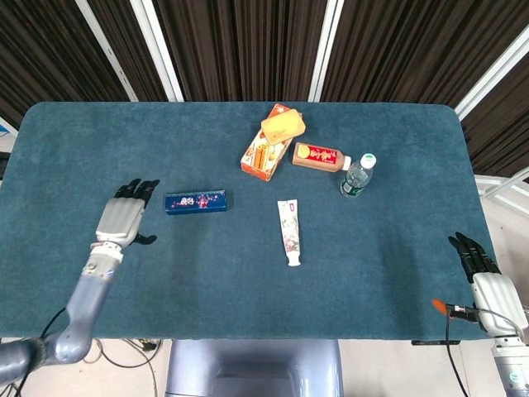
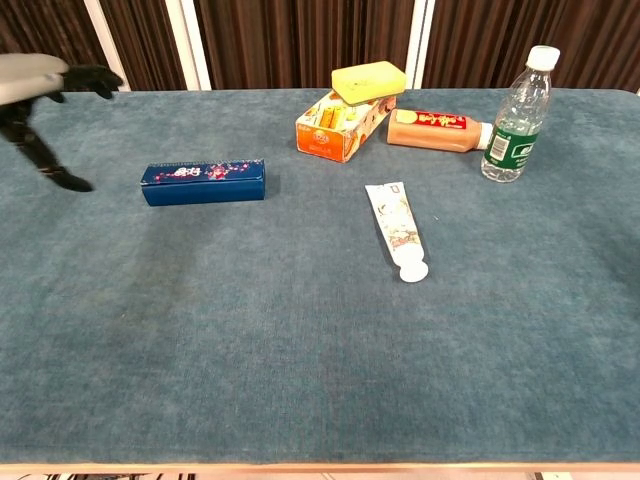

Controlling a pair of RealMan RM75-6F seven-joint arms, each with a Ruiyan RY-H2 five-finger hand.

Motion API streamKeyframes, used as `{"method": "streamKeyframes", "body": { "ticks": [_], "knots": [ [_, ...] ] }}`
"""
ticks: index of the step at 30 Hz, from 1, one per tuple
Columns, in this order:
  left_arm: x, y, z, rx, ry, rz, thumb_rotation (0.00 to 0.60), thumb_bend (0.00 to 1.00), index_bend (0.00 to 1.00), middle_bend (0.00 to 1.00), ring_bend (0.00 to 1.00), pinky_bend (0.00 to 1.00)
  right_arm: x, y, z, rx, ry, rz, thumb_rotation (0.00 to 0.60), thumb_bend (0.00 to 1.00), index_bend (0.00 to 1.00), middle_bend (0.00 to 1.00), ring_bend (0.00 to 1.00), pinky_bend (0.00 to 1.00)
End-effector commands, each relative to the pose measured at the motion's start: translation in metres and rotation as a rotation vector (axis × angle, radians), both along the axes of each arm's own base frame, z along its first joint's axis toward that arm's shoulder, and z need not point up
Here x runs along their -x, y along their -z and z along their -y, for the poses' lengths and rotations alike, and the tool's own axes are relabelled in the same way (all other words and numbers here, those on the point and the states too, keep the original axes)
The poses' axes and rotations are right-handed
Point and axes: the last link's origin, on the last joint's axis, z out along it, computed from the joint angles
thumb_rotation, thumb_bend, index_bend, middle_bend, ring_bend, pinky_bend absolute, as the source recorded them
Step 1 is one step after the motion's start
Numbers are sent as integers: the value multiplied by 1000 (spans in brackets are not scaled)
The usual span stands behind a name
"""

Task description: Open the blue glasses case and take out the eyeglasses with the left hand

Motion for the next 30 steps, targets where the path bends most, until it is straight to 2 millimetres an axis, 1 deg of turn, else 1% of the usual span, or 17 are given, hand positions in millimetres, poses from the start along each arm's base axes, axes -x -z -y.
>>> {"method": "streamKeyframes", "body": {
  "ticks": [1,4,6,8,11,14,17,20,22,30],
  "knots": [
    [-20,24,-26,15,-30,-14,600,97,13,102,0,135,0,0,0,-2,4,3,600,92,0,0,0,186],
    [-31,35,-37,32,-42,-25,600,107,13,86,0,130,1,0,1,-3,9,7,600,92,0,0,0,186],
    [-41,42,-45,47,-40,-28,600,135,13,73,0,122,1,0,1,-5,13,11,600,93,0,0,0,186],
    [-48,47,-50,63,-34,-31,600,203,13,62,0,120,1,0,1,-6,14,12,600,94,0,0,0,186],
    [-60,57,-57,110,-9,-47,600,355,13,56,0,120,1,0,1,-9,19,17,600,95,0,0,0,186],
    [-68,64,-62,150,18,-77,600,475,13,56,0,121,1,0,1,-10,22,22,600,96,0,0,0,186],
    [-74,73,-65,201,33,-91,600,566,13,57,0,122,1,0,1,-11,23,26,600,95,0,0,0,186],
    [-79,81,-67,239,43,-104,600,617,13,57,0,122,1,0,1,-13,25,29,600,94,0,0,0,186],
    [-82,86,-69,261,49,-107,600,633,13,56,0,125,1,-1,1,-13,26,30,600,94,0,0,0,186],
    [-96,103,-81,344,94,-148,600,644,13,57,0,130,1,-1,2,-14,33,34,600,95,0,0,0,186]
  ]
}}
